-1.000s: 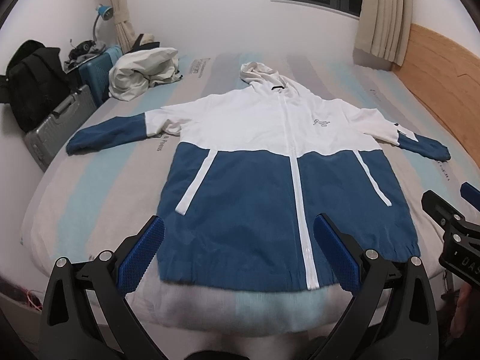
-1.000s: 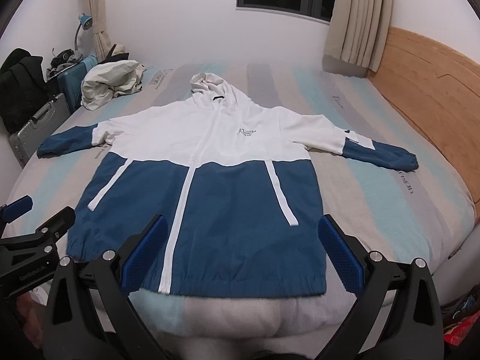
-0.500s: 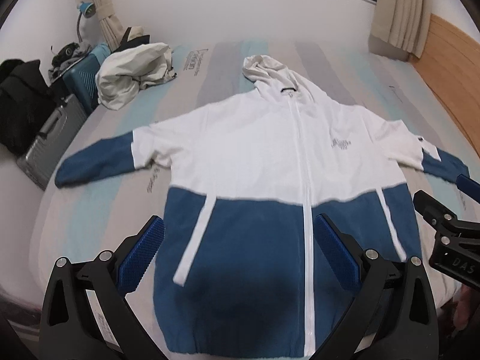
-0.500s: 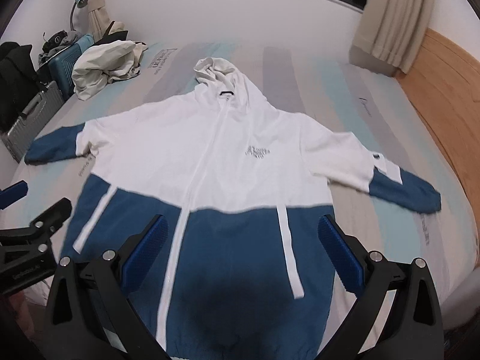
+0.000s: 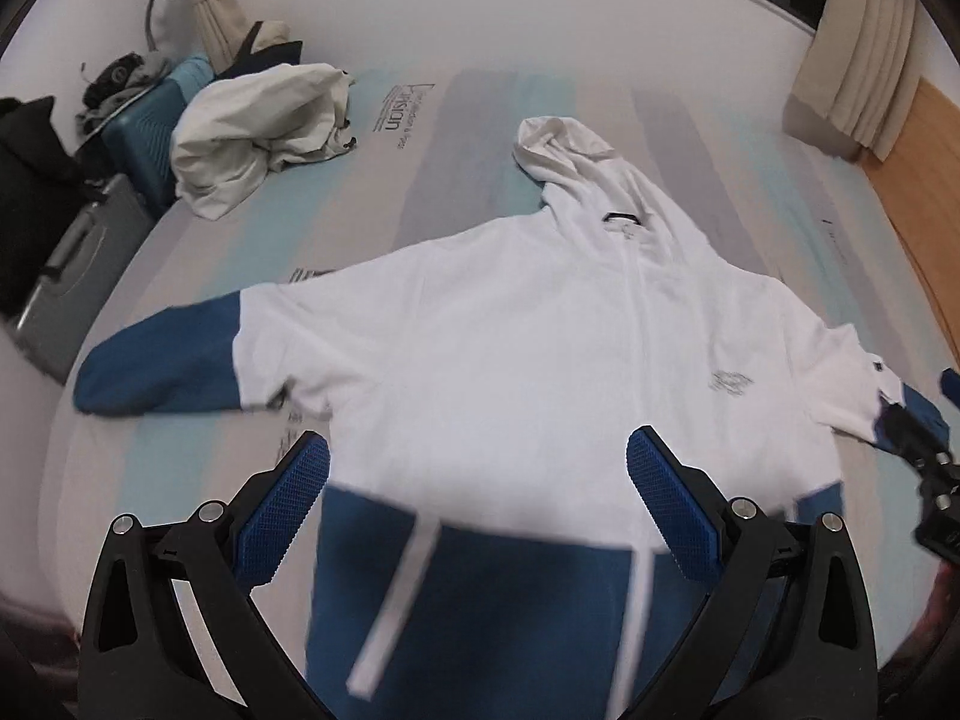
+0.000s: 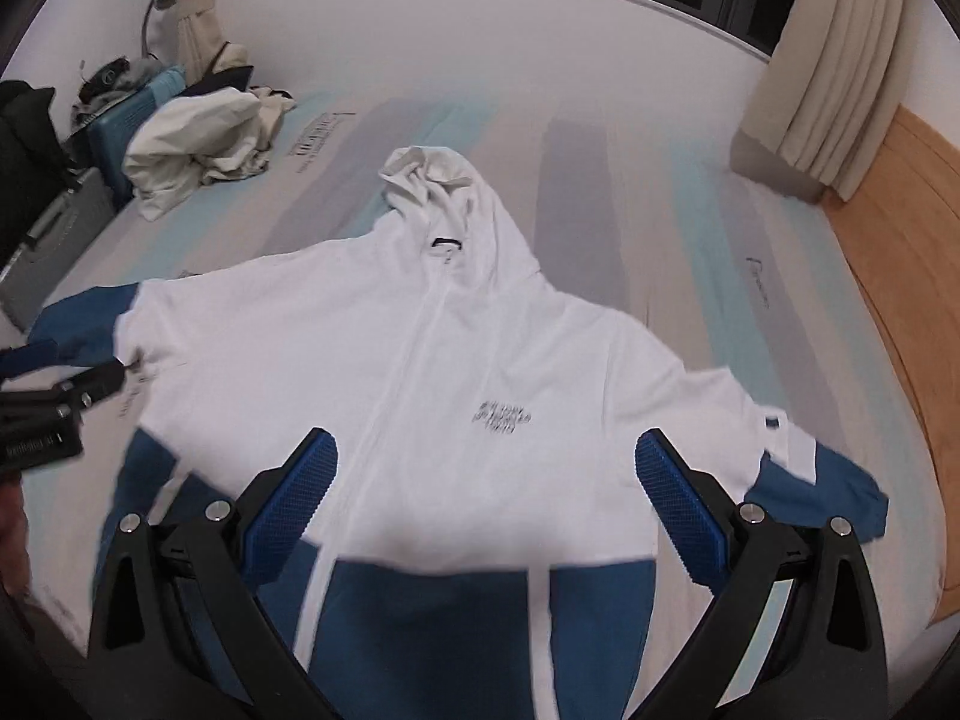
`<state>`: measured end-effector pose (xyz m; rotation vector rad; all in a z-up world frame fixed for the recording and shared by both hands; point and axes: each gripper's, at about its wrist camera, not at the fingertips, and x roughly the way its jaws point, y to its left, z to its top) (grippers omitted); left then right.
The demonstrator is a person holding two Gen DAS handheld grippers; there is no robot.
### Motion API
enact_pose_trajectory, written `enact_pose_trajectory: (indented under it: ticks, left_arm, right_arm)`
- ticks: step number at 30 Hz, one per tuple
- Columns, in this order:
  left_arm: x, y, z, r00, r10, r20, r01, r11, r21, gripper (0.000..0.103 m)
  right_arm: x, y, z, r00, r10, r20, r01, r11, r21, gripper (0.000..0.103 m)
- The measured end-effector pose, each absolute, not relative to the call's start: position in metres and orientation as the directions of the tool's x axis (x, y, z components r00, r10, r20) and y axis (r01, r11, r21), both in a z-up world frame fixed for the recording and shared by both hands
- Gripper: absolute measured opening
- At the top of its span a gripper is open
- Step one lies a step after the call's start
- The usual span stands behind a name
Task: Fold large clothes
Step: 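Move the left gripper down to the blue sleeve cuff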
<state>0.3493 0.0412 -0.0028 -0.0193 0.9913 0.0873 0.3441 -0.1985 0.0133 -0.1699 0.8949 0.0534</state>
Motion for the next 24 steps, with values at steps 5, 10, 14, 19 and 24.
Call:
enact_pose_trajectory:
  ticks: [5,10,14,19,24]
  left_arm:
    - [0.404,0.083,-0.043,0.527,0.067,-0.847,-0.086,0.996,0.026,0.097]
    - [0.449,0.142,-0.079,0.504,0.077,-0.860,-0.124,0.992,0.016,0.097]
    - [0.466,0.209,-0.102,0.473,0.118,-0.873,-0.189,0.981,0.031,0.097]
    - [0.467,0.327,-0.119,0.428,0.206,-0.880,-0.338,0.939,0.055,0.097]
    - [0.443,0.435,-0.124,0.387,0.323,-0.864,-0.474,0.873,0.114,0.097]
  right_arm:
    - [0.391,-0.201,-0.011,0.551,-0.047,-0.833,-0.077,0.991,-0.107,0.096]
    - [0.422,-0.198,-0.034,0.478,-0.075,-0.875,-0.044,0.993,-0.109,0.096]
    - [0.438,-0.193,-0.049,0.440,-0.119,-0.890,-0.013,0.990,-0.138,0.096]
    - [0.462,-0.181,-0.070,0.421,-0.177,-0.890,-0.009,0.980,-0.199,0.096]
    - [0.500,-0.179,-0.104,0.372,-0.233,-0.899,-0.023,0.965,-0.260,0.096]
